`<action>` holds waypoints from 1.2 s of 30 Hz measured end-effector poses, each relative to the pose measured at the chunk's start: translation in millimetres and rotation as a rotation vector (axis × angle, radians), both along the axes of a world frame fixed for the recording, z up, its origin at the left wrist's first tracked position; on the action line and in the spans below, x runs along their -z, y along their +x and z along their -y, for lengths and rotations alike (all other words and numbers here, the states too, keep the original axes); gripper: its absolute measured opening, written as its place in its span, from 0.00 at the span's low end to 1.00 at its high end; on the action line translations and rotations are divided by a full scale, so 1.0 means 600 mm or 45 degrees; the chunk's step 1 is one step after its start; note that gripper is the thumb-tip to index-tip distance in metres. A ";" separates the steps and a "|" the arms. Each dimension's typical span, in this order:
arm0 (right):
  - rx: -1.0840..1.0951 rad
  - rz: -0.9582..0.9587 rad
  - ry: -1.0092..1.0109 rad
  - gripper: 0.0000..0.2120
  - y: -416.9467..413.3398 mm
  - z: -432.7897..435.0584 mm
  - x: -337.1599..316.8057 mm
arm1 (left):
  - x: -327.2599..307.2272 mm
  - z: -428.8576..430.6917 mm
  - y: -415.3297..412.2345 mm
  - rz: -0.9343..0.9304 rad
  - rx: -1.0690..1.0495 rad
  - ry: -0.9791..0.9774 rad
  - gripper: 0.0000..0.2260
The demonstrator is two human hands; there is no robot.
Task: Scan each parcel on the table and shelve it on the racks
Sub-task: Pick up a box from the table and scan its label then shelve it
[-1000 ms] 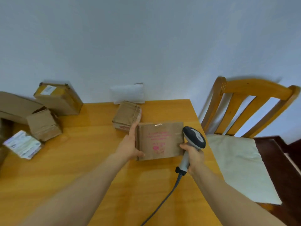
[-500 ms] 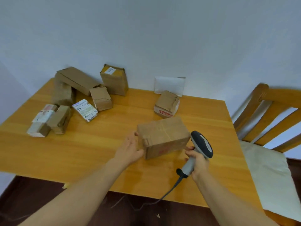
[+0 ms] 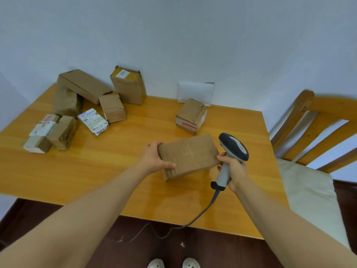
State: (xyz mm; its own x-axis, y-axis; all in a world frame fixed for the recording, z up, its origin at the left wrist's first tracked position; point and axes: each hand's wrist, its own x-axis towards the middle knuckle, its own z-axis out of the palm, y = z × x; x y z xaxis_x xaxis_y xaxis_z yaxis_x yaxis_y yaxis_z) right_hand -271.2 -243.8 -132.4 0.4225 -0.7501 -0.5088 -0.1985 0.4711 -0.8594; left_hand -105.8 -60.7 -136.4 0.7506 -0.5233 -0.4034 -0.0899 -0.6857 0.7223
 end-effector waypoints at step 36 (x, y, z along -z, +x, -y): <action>-0.186 -0.060 0.316 0.12 -0.041 -0.073 0.028 | 0.010 -0.042 -0.087 0.181 0.331 0.863 0.45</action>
